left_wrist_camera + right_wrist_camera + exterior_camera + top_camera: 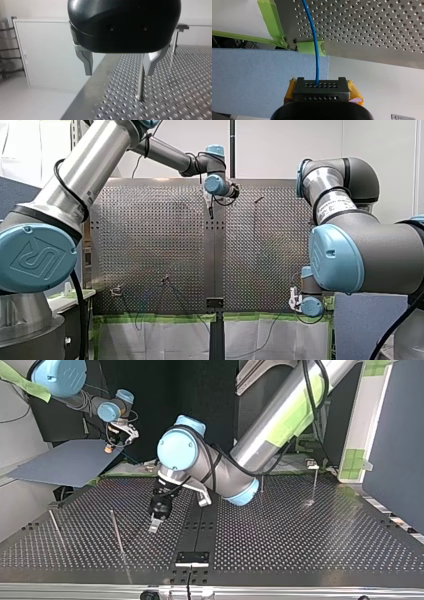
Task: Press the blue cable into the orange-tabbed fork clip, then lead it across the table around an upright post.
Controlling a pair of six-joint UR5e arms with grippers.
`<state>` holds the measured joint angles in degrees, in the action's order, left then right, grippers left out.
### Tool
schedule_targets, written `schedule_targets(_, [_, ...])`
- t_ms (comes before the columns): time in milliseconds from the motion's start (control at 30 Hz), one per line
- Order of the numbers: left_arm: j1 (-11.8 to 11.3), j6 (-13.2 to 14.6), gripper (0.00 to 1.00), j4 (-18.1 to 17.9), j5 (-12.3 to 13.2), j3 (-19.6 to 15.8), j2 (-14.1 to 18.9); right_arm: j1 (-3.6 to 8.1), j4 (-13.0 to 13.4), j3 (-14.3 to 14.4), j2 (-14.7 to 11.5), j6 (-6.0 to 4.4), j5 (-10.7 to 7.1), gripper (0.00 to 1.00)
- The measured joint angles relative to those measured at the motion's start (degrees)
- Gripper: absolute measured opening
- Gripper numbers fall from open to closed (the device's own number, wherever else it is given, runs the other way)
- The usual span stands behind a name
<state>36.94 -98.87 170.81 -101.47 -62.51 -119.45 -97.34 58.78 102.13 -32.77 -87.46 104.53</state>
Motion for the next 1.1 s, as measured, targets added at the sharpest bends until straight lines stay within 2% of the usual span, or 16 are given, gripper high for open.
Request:
schedule_targets(533, [0.4,-0.7,1.0,7.4,7.5,7.4,0.0,-0.03,-1.4,-0.9,0.0,-0.82,-0.02,0.0])
schedule_targets(733, [0.2,-1.4,1.0,10.7,10.4,8.4,0.0,-0.04,-1.7,-1.0,0.0,-0.87,-0.09,0.0])
schedule_targets(933, [-0.1,-1.4,1.0,13.6,10.4,8.4,0.0,-0.09,-1.9,-0.9,0.0,-0.88,-0.11,0.0])
schedule_targets(1100, [-0.2,-1.1,1.0,15.4,8.3,8.4,0.0,-0.12,-2.0,-0.9,0.0,-0.89,-0.13,0.0])
